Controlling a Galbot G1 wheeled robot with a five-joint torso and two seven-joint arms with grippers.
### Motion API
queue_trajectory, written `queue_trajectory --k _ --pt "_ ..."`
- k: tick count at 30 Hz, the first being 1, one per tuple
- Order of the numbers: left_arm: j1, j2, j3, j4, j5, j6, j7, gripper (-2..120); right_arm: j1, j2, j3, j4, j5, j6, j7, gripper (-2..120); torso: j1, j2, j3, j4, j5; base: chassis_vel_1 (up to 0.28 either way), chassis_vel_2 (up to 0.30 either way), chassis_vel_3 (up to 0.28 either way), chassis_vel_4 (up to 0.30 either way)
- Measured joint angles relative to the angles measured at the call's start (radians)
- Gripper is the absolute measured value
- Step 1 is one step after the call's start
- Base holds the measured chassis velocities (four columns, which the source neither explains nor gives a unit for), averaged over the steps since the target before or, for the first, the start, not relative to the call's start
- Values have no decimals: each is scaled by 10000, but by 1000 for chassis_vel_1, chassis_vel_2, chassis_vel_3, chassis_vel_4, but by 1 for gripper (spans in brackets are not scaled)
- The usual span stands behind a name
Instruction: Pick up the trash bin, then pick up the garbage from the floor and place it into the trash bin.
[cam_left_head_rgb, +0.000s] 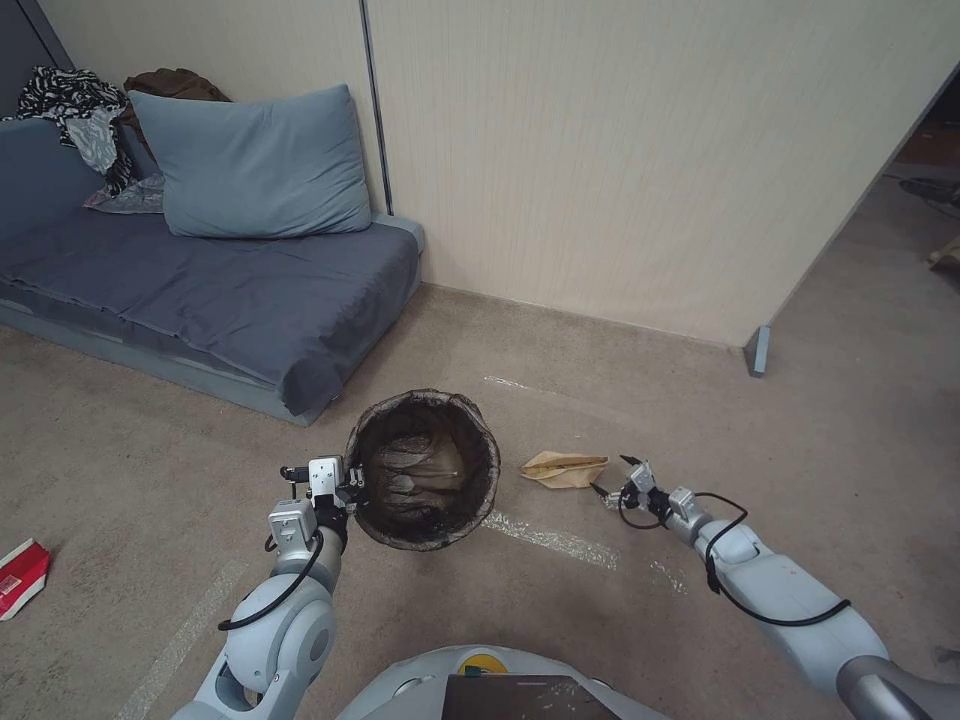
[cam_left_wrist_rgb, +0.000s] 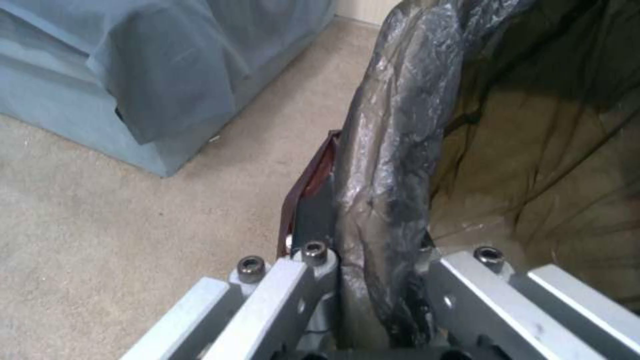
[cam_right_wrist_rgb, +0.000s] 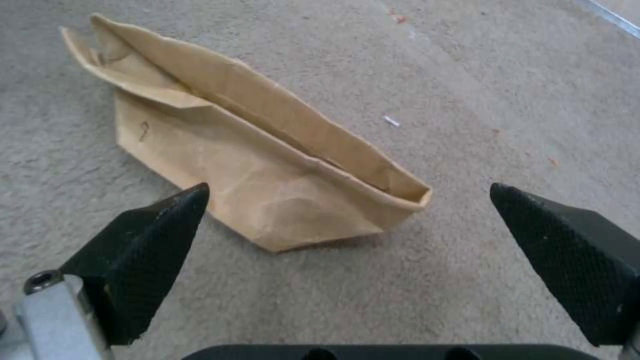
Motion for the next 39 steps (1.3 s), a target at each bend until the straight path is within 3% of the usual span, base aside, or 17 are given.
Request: queue_trajectory --k 19,39 --pt "130 101 -83 -266 -86 -27 -18 4 1295 508 -755 -991 -13 6 43 100 0 0 0 1 1 0 0 0 0" --pt "29 228 -137 -271 -302 -28 -61 4 1663 1078 -1238 -1462 -401 23 24 100 0 0 0 0 -2 0 0 0 0"
